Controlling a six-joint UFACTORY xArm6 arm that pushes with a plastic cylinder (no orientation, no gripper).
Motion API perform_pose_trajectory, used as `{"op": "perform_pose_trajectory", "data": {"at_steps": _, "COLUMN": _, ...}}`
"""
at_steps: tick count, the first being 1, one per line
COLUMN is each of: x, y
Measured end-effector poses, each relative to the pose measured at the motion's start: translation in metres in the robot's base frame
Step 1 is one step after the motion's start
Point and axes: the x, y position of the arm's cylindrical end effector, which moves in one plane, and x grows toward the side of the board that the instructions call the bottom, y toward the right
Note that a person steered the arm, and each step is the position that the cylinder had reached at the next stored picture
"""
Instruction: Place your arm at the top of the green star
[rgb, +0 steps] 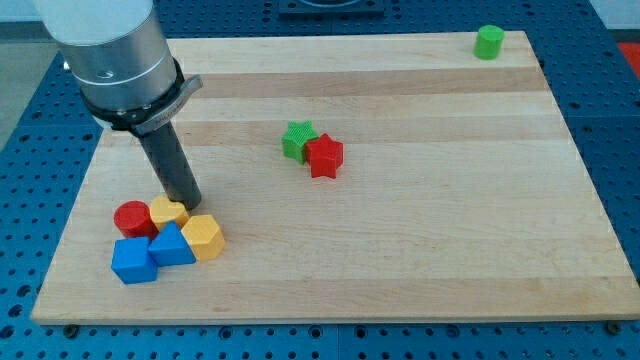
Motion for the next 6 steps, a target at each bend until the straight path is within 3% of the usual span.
{"op": "perform_pose_trajectory", "data": {"at_steps": 1, "x": -0.014, "y": 0.0}}
{"op": "perform_pose_trajectory", "data": {"at_steps": 3, "x": -0.099, "y": 0.006}}
{"op": "perform_pose_trajectory", "data": {"at_steps": 5, "x": -0.143, "y": 0.088}}
{"op": "perform_pose_trajectory", "data": {"at_steps": 6, "x": -0.139, "y": 0.127}}
